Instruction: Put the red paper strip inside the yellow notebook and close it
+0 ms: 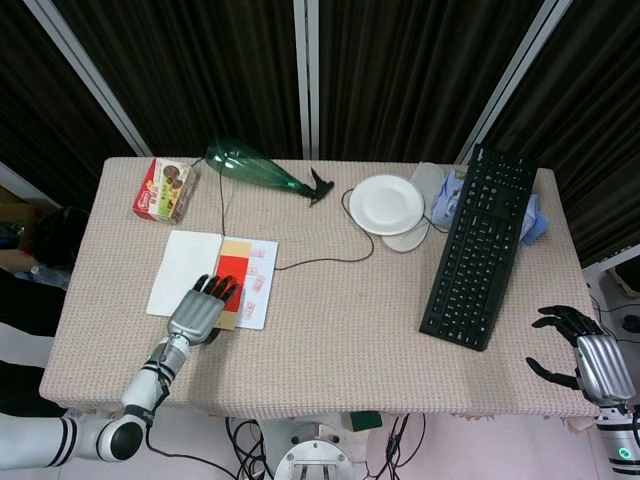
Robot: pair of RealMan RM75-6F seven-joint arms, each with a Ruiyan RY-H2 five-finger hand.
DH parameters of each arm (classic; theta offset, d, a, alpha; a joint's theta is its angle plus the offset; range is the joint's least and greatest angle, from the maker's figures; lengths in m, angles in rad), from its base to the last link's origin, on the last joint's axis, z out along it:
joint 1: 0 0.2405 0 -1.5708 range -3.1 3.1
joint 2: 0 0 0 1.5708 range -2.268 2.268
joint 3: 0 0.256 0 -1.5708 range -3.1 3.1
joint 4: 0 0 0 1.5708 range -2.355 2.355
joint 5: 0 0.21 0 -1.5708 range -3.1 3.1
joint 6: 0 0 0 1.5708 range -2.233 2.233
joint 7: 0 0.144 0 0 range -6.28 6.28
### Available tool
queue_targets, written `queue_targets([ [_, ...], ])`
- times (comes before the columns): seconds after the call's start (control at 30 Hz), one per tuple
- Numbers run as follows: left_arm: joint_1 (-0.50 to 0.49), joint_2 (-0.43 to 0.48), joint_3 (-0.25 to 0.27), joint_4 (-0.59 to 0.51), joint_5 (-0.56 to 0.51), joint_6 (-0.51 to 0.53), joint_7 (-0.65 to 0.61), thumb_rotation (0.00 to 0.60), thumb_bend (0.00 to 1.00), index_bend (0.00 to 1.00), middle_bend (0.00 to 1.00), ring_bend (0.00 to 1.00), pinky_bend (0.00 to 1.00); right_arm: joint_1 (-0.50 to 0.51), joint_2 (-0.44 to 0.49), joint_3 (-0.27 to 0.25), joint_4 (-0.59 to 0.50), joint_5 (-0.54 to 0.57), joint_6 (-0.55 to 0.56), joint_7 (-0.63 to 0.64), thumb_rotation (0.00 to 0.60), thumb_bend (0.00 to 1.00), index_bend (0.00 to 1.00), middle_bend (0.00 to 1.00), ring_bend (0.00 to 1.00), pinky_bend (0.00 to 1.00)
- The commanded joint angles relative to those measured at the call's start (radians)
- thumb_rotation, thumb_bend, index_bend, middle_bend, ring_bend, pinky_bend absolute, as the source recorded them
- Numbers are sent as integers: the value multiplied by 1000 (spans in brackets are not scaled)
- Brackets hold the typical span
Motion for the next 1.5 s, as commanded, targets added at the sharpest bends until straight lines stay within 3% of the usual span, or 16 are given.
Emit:
queue_targets([
  [0.03,-7,3,-7,2,-16,-11,-5,600,301,3,0,0,55,-1,0,0,1,0,0,1,600,124,413,243,192,265],
  [0.63,-33,31,-11,-19,-99,-26,-12,600,301,3,0,0,56,-1,-4,1,13,4,-3,13,600,124,413,243,192,265],
  [0.97,-40,89,-5,-129,-42,-13,-36,600,301,11,0,0,56,0,-5,1,16,3,-4,15,600,124,413,243,192,265],
  [1.07,-61,105,-7,-145,-56,-47,-35,599,391,25,0,0,55,-1,-5,1,16,3,-3,15,600,123,413,243,192,265],
  [1.1,-68,107,-11,-148,-70,-57,-38,547,509,35,0,0,55,-2,-5,0,17,4,-2,16,600,124,413,243,192,265],
  [1.17,-78,98,-30,-141,-86,-65,-58,347,717,69,0,0,53,-5,-5,0,18,6,-1,18,600,124,413,243,192,265],
  [1.23,-86,88,-38,-121,-87,-67,-66,205,785,97,0,0,52,-6,-4,0,19,7,1,19,600,124,413,243,192,265],
  [1.33,-101,69,-52,-92,-108,-70,-71,124,788,110,0,0,51,-6,-3,2,18,6,3,20,600,124,413,243,192,265],
  [1.5,-126,33,-62,-50,-143,-77,-65,63,789,135,0,0,51,-4,-4,3,18,7,0,19,600,124,413,243,192,264],
])
